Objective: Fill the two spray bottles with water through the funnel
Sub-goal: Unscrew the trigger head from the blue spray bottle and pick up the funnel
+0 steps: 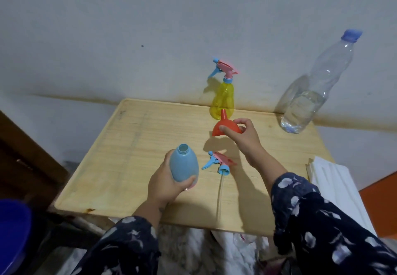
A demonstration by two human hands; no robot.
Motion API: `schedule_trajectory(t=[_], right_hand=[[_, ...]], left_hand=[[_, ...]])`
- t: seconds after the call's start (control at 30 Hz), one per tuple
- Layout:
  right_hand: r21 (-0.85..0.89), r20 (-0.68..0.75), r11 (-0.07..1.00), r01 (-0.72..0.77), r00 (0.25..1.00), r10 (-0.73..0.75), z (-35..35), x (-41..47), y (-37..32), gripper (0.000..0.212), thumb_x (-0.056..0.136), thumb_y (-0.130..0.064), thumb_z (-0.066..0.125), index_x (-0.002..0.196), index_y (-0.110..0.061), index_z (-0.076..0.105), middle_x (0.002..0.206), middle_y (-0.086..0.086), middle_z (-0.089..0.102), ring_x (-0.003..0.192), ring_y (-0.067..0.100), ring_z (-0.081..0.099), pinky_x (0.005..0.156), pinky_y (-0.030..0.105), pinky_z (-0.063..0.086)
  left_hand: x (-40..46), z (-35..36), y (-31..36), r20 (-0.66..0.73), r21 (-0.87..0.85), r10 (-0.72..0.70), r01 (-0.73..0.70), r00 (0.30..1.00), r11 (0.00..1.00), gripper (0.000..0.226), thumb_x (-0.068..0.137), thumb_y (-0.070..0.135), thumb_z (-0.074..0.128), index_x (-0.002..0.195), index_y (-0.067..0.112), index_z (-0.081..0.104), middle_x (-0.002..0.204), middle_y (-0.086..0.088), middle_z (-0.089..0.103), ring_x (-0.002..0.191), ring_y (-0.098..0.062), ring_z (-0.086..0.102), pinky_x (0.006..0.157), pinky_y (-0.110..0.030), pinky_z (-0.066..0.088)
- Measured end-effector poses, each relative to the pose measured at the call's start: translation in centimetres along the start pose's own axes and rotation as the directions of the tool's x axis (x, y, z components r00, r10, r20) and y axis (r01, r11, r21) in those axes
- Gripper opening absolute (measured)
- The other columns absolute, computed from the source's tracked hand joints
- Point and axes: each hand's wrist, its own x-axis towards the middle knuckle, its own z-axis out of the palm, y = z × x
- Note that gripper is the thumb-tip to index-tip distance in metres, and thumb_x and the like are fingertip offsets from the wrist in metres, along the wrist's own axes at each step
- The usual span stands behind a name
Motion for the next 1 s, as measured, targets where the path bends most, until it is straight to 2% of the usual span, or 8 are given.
schedule_trajectory(t=[0.13,0.23,0.33,0.43,0.57,0.67,0.8,1.0], right_hand=[[0.021,0.146,0.999,0.040,0.988,-0.043,1.2,-1.2,-2.7,0.040,0.074,-0.034,0.078,0.105,-0.025,0.054,0.103,0.003,0.063,0.082,0.009,0.058,0.060,0.015,0.042],[-0.018,0.281,0.999,0.026,0.960,-0.020,1.9,-2.0,-4.1,0.036,0.074,-0.033,0.078,0.099,-0.029,0.053,0.107,0.005,0.061,0.091,0.019,0.060,0.076,0.032,0.046],[-0.160,0.372,0.976,0.147,0.925,-0.079,2.1,-2.7,-5.5,0.049,0.071,-0.029,0.081,0.105,-0.026,0.046,0.099,0.002,0.055,0.086,0.017,0.057,0.079,0.034,0.051],[-0.283,0.427,0.923,0.261,0.896,-0.123,2.1,-3.5,-7.0,0.059,0.068,-0.033,0.083,0.107,-0.023,0.041,0.095,-0.001,0.052,0.080,0.012,0.055,0.071,0.029,0.051],[-0.247,0.421,0.920,0.306,0.889,-0.182,2.2,-4.7,-8.5,0.055,0.065,-0.039,0.084,0.109,-0.029,0.052,0.097,-0.009,0.054,0.072,0.001,0.063,0.052,0.011,0.047],[-0.315,0.398,0.879,0.359,0.890,-0.221,2.3,-5.5,-9.3,0.072,0.067,-0.052,0.077,0.128,-0.043,0.040,0.116,-0.009,0.049,0.099,0.005,0.053,0.070,0.017,0.047],[-0.336,0.315,0.878,0.342,0.919,-0.237,2.5,-6.6,-10.6,0.065,0.071,-0.048,0.077,0.117,-0.030,0.036,0.105,-0.014,0.049,0.078,0.001,0.062,0.051,0.016,0.048],[-0.390,0.234,0.857,0.337,0.936,-0.261,4.2,-7.9,-11.2,0.060,0.068,-0.050,0.078,0.115,-0.028,0.048,0.110,-0.010,0.052,0.090,0.000,0.054,0.049,0.010,0.045]], left_hand=[[-0.2,-0.1,0.0,0.017,-0.022,-0.003,0.003,1.000,1.000,0.084,0.050,0.061,0.076,0.114,0.070,0.023,0.095,0.029,0.056,0.081,0.006,0.056,0.059,-0.018,0.043],[-0.3,-0.1,0.1,0.012,-0.064,-0.001,0.002,1.000,0.998,0.083,0.053,0.053,0.081,0.112,0.073,0.026,0.098,0.023,0.061,0.084,-0.001,0.061,0.066,-0.030,0.054],[-0.2,0.0,0.1,0.026,-0.099,-0.015,0.017,1.000,0.995,0.084,0.056,0.046,0.083,0.120,0.063,0.032,0.104,0.017,0.061,0.090,-0.010,0.063,0.076,-0.042,0.058],[-0.1,0.0,0.1,0.045,-0.136,-0.029,0.035,0.999,0.990,0.088,0.058,0.042,0.085,0.127,0.054,0.033,0.109,0.013,0.061,0.095,-0.014,0.063,0.079,-0.045,0.058],[0.3,-0.4,0.8,0.011,-0.105,-0.033,0.034,0.999,0.994,0.087,0.055,0.051,0.082,0.124,0.055,0.029,0.103,0.018,0.058,0.091,-0.007,0.060,0.075,-0.039,0.057],[0.7,-1.3,1.6,0.029,-0.030,-0.001,0.002,1.000,1.000,0.083,0.049,0.064,0.075,0.115,0.063,0.025,0.095,0.024,0.054,0.082,0.000,0.055,0.060,-0.028,0.050],[1.1,-2.8,1.9,0.045,0.080,0.012,-0.016,0.999,0.997,0.080,0.044,0.069,0.071,0.105,0.067,0.020,0.088,0.026,0.050,0.076,0.004,0.049,0.053,-0.022,0.038],[0.6,-4.5,2.2,0.088,0.139,0.084,-0.095,0.993,0.986,0.083,0.044,0.072,0.068,0.115,0.059,0.027,0.086,0.027,0.051,0.074,0.000,0.050,0.052,-0.024,0.037]])
